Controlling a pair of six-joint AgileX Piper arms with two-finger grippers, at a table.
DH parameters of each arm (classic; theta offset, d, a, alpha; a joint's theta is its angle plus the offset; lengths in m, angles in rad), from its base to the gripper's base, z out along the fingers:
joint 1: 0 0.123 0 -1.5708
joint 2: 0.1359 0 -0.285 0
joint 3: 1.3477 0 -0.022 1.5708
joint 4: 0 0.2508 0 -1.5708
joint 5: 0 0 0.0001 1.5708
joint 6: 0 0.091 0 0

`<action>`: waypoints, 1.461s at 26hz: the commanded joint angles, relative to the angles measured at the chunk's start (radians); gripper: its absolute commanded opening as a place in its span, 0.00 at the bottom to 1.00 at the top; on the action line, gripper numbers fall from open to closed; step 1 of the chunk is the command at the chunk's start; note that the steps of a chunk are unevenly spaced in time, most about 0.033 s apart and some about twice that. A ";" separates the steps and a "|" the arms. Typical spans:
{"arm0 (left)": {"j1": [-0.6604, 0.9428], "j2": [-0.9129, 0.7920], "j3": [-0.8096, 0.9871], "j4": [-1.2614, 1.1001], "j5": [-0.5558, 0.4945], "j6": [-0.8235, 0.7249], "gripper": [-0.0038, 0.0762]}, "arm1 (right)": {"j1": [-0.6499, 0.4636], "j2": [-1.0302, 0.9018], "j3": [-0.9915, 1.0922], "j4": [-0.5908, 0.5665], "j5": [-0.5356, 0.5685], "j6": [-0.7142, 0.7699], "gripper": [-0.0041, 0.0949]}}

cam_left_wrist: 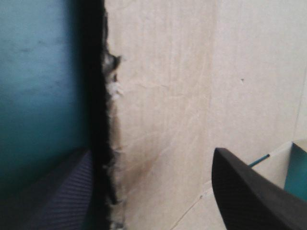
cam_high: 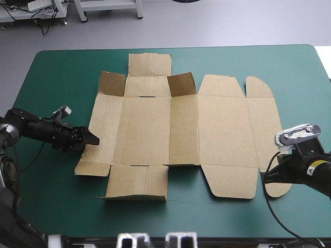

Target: Fold the box

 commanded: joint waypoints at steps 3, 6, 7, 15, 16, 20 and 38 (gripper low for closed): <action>-0.013 -0.017 0.090 -0.151 0.110 0.138 0.69 | 0.001 -0.001 -0.034 0.014 -0.051 -0.009 0.02; -0.021 -0.017 0.100 -0.205 0.110 0.172 0.69 | 0.001 -0.001 -0.034 0.023 -0.051 -0.009 0.02; -0.029 -0.017 0.100 -0.201 0.110 0.174 0.69 | 0.001 -0.001 -0.034 0.023 -0.049 -0.009 0.02; -0.113 -0.017 0.100 -0.185 -0.029 0.179 0.65 | 0.001 -0.001 -0.034 0.046 -0.038 -0.009 0.02; -0.121 -0.017 0.100 -0.187 -0.088 0.167 0.59 | 0.001 -0.001 -0.034 0.046 -0.034 -0.010 0.02; -0.131 -0.017 0.096 -0.198 -0.231 0.080 0.28 | 0.001 -0.001 -0.034 0.044 -0.017 -0.011 0.02; -0.225 -0.194 -0.145 -0.347 0.110 0.423 0.04 | 0.001 -0.001 -0.034 0.043 -0.019 -0.025 0.02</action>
